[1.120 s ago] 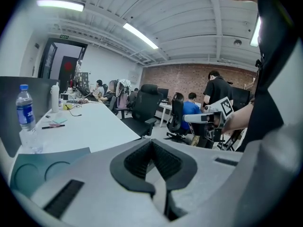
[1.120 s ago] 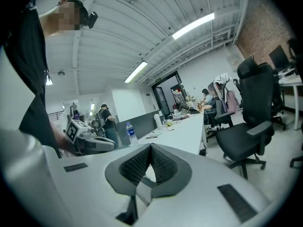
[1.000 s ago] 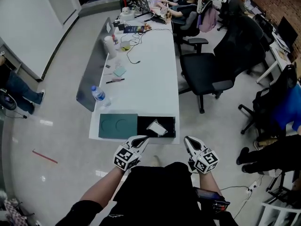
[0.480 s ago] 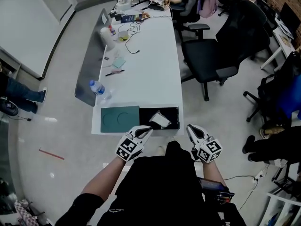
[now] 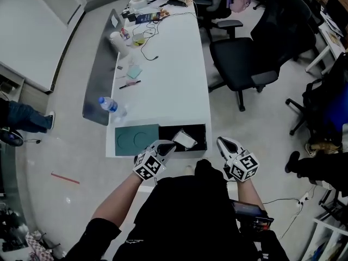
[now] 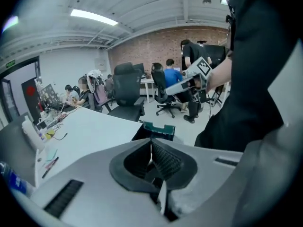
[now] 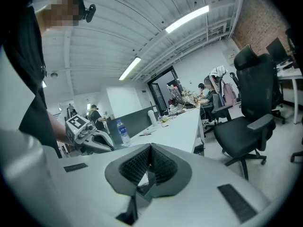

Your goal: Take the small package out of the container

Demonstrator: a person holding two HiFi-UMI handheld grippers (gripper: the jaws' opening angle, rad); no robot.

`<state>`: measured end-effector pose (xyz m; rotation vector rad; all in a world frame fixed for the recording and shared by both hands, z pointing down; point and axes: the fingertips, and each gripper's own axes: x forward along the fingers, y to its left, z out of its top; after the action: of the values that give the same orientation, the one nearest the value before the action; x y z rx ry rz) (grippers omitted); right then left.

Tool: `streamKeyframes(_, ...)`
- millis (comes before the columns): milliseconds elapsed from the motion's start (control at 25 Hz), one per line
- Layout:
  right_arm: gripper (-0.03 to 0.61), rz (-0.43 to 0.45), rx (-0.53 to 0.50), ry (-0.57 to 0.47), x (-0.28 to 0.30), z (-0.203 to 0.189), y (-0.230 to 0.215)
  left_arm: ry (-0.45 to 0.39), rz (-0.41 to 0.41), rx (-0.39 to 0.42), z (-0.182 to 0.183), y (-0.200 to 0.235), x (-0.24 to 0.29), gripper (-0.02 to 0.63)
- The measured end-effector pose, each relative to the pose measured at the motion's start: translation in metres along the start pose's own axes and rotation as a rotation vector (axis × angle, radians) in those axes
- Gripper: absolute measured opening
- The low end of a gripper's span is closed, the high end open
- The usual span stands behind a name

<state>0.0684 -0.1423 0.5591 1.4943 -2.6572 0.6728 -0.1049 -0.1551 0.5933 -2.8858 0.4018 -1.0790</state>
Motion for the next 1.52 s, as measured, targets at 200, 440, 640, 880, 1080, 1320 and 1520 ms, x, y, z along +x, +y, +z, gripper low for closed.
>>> streamKeyframes(200, 0.026, 0.000, 0.020, 0.012, 0.006, -0.004, -0.010, 0.049, -0.074, 0.097, -0.004, -0.003, 0.010, 0.009)
streamKeyframes(440, 0.026, 0.005, 0.040, 0.020, 0.012, -0.005, -0.016, 0.147, -0.148, 0.224, -0.015, -0.001, 0.022, 0.009)
streamKeyframes(640, 0.026, -0.003, 0.057, 0.023, 0.012, -0.004, -0.023, 0.227, -0.218, 0.326, -0.020, -0.003, 0.032, 0.009)
streamKeyframes(880, 0.026, -0.011, 0.077, 0.022, 0.013, -0.005, -0.029, 0.321, -0.284, 0.423, -0.033, -0.001, 0.042, 0.011)
streamKeyframes(1080, 0.026, -0.022, 0.089, 0.031, 0.009, -0.007, -0.037, 0.396, -0.345, 0.557, -0.043, -0.007, 0.050, 0.020)
streamKeyframes(1320, 0.026, -0.035, 0.106, 0.024, 0.009, -0.005, -0.046, 0.457, -0.400, 0.622, -0.052, -0.005, 0.057, 0.079)
streamKeyframes(1520, 0.026, -0.047, 0.120, 0.020, 0.007, -0.005, -0.050, 0.496, -0.452, 0.660, -0.057, -0.010, 0.059, 0.106)
